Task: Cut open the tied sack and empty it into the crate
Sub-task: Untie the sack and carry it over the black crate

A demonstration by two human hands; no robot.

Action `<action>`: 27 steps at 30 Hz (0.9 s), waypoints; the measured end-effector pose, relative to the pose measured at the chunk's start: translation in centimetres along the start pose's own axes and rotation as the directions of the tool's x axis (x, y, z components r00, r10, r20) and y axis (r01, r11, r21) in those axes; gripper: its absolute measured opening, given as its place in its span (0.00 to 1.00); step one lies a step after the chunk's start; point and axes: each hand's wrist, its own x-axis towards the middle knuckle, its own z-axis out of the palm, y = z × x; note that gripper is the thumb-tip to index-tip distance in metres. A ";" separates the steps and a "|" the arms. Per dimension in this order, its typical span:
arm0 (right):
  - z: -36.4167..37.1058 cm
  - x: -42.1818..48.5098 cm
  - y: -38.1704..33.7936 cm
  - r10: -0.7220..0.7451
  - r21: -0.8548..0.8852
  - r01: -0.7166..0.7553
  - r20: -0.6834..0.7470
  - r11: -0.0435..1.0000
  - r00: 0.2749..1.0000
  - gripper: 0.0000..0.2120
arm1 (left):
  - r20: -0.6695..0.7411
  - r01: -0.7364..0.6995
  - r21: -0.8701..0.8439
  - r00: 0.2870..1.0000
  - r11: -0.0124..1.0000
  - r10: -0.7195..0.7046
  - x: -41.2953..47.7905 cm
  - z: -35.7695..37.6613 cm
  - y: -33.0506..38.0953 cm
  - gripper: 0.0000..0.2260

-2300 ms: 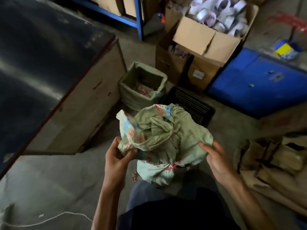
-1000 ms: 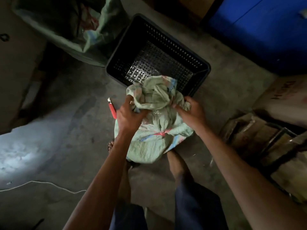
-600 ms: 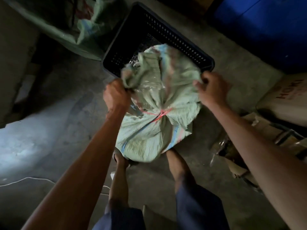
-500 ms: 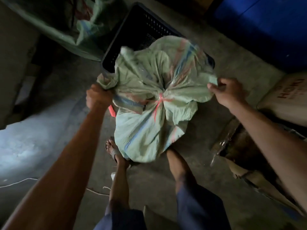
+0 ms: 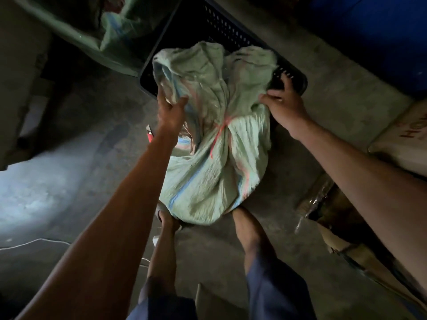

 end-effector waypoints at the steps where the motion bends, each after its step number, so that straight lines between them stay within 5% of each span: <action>1: 0.4 0.4 0.2 -0.015 -0.017 0.016 0.009 1.000 1.000 0.41 | -0.002 -0.058 0.118 0.998 0.991 0.058 -0.2 0.3 0.0 0.37; 6: 1.9 -0.9 2.6 -0.171 -0.309 0.166 0.011 0.936 0.985 0.32 | 0.151 -0.333 0.567 0.941 0.754 0.302 -0.2 1.0 -2.6 0.40; 9: 3.6 -2.1 5.6 -0.171 -0.521 0.235 0.169 0.821 0.971 0.30 | 0.089 -0.251 0.680 0.961 0.689 0.263 -1.3 1.5 -4.4 0.37; 12: 6.1 -2.4 8.8 -0.105 -0.656 0.255 0.259 0.710 0.960 0.29 | 0.078 -0.285 0.801 0.922 0.527 0.379 -1.6 1.6 -7.3 0.36; 15: 9.0 -1.5 11.6 -0.132 -0.721 0.333 0.322 0.607 0.937 0.30 | 0.339 -0.491 0.838 0.812 0.240 0.475 0.0 1.7 -10.9 0.35; 20: 12.5 2.9 15.0 -0.134 -0.727 0.286 0.262 0.624 0.956 0.27 | 0.593 -0.606 0.793 0.750 -0.053 0.292 5.8 2.5 -14.6 0.32; 24: 12.7 5.1 15.8 -0.126 -0.705 0.268 0.247 0.656 0.961 0.24 | 0.632 -0.637 0.768 0.738 -0.067 0.237 8.8 3.1 -13.9 0.34; 27: 12.4 3.7 15.4 -0.194 -0.697 0.235 0.138 0.677 0.971 0.25 | 0.553 -0.610 0.787 0.765 0.096 0.331 7.5 2.4 -12.7 0.31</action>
